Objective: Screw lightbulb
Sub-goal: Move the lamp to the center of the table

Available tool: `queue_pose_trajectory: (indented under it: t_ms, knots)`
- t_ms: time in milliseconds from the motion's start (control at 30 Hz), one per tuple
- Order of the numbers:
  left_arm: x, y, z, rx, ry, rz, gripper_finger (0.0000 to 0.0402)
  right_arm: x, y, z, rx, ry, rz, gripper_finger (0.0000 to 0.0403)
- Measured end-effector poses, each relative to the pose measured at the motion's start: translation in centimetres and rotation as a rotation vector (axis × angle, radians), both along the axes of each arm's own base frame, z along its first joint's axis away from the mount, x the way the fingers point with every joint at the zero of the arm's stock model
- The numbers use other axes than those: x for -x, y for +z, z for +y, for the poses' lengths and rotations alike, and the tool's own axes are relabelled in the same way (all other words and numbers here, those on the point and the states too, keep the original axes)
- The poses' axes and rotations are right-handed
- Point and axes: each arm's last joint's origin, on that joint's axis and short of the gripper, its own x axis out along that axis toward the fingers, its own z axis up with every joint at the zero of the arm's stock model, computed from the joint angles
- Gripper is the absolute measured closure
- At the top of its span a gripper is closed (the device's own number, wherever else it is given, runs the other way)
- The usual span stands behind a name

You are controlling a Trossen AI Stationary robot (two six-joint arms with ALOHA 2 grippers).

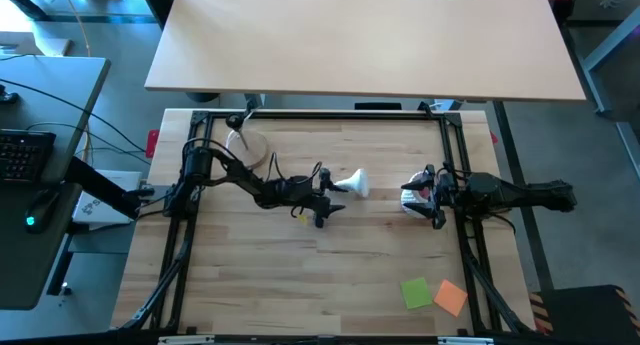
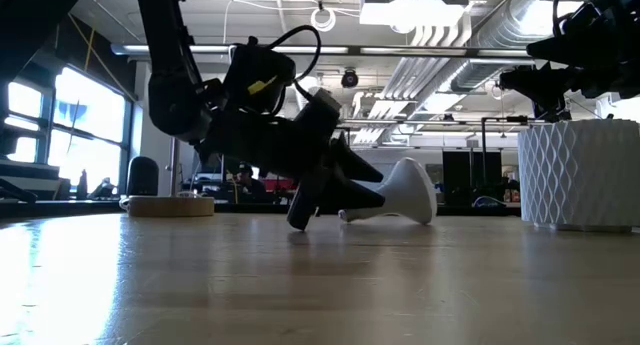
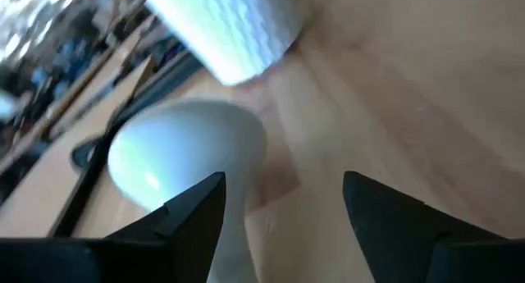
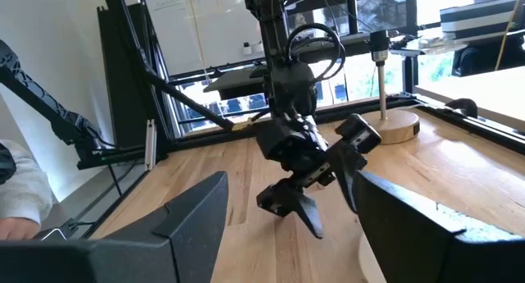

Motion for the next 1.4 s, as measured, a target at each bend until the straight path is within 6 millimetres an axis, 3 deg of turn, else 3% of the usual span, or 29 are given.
queue_pose_trajectory:
  t_ms: [167, 267, 633, 833, 1000, 1233, 1400]
  knots:
    - [0.2, 0.7, -0.2, 0.103, 0.209, -0.022, 0.0158, 0.0, 0.0, 0.0, 0.000, 0.000, 0.000, 0.0144]
    - [0.3, 1.3, -0.5, 0.187, 0.247, -0.007, 0.0158, 0.0, 0.0, 0.0, 0.000, 0.000, 0.001, 0.0144]
    - [2.1, 0.8, 0.8, 0.436, 0.599, 0.138, 0.0158, 0.0, 0.0, 0.0, 0.000, 0.000, 0.001, 0.0144]
    - [3.4, 1.9, 0.0, 0.448, 0.548, 0.176, 0.0163, 0.0, 0.0, 0.0, 0.000, 0.000, 0.001, 0.0144]
    - [6.6, 3.0, -1.6, 0.545, 0.512, 0.113, 0.0188, 0.0, 0.0, 0.0, 0.000, 0.000, 0.001, 0.0144]
    - [10.9, 4.8, -2.6, 0.682, 0.440, -0.119, 0.0222, 0.0, 0.0, 0.0, 0.000, 0.000, 0.001, 0.0144]
    - [12.7, 8.1, -5.8, 0.585, 0.421, -0.249, 0.0251, 0.0, 0.0, 0.0, 0.000, 0.000, 0.000, 0.0144]
